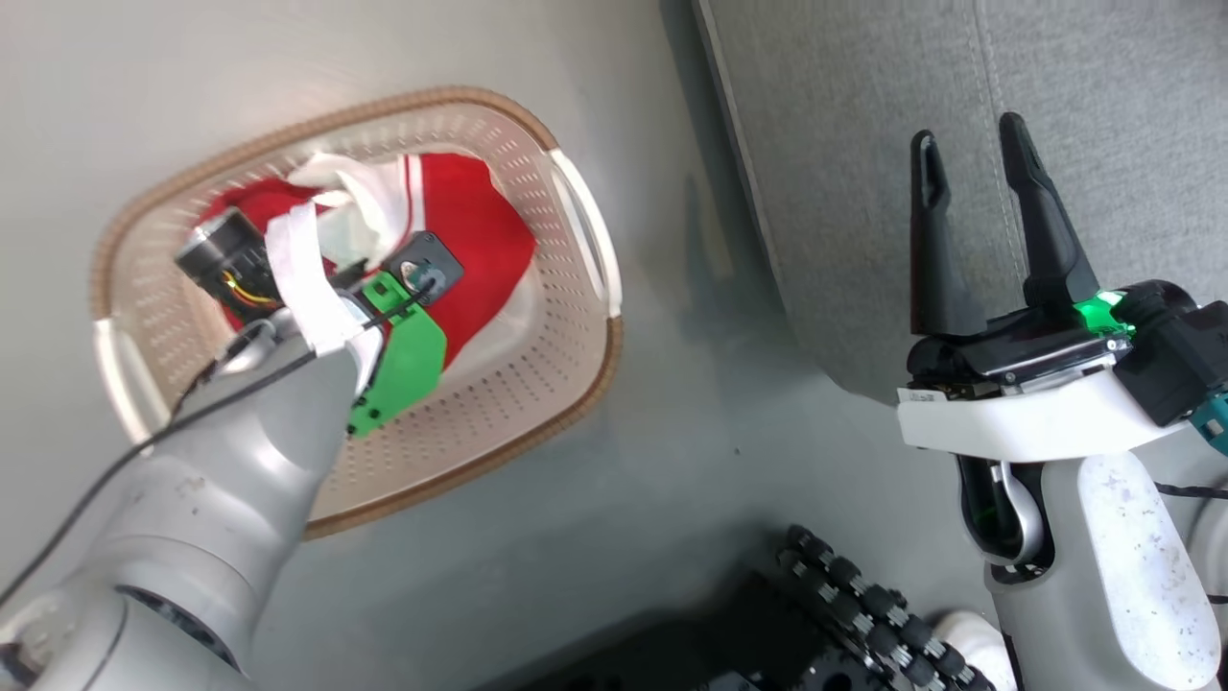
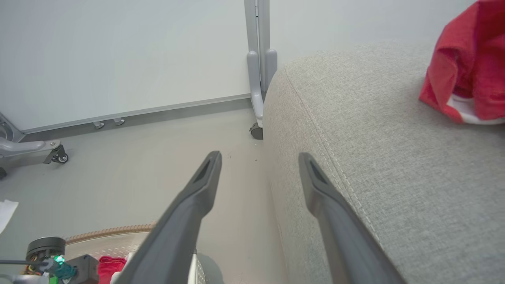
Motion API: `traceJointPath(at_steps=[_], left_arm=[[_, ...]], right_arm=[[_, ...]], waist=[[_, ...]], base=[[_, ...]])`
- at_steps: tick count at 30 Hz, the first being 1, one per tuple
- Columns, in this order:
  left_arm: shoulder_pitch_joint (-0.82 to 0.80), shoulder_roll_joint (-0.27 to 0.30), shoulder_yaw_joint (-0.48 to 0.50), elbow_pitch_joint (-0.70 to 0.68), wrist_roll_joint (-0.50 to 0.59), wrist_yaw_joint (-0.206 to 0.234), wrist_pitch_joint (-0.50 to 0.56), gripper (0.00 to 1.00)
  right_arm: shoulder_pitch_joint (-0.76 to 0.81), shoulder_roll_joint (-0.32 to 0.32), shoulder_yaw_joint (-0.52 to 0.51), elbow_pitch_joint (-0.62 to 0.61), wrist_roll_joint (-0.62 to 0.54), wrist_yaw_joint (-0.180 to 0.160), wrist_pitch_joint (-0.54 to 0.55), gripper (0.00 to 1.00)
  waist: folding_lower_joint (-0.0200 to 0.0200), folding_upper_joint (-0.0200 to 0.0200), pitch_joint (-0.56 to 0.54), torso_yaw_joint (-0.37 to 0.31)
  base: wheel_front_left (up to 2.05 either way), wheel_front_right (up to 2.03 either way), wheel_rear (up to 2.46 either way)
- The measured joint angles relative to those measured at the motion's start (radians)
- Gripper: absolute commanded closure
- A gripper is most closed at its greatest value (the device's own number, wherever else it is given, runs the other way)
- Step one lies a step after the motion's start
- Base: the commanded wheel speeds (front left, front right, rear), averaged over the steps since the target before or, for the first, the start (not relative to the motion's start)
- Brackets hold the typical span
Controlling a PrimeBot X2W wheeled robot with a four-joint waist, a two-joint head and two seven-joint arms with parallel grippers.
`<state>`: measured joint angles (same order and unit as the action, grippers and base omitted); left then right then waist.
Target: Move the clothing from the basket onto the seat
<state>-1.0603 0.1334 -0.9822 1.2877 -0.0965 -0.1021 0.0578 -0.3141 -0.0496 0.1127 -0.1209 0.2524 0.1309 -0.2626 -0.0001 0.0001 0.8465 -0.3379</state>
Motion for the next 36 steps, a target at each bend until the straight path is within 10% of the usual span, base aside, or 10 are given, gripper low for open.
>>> traceJointPath(at_steps=[21,36], left_arm=[[0.198,-0.081,0.056,-0.063,-0.151,0.055,-0.281,1.0],[0.39,-0.044,0.176,-0.5,-0.206,0.149,-0.32,1.0]], right_arm=[[0.077,0.001,-0.061,0.08,-0.078,0.0,0.0,0.0],[0.19,-0.007,-0.084,0.109,-0.086,0.0,0.0,0.0]], waist=[[0.0,0.0,-0.349,0.157],[0.0,0.0,-0.593,0.254]], base=[[0.0,0.0,0.0],[0.0,0.0,0.0]])
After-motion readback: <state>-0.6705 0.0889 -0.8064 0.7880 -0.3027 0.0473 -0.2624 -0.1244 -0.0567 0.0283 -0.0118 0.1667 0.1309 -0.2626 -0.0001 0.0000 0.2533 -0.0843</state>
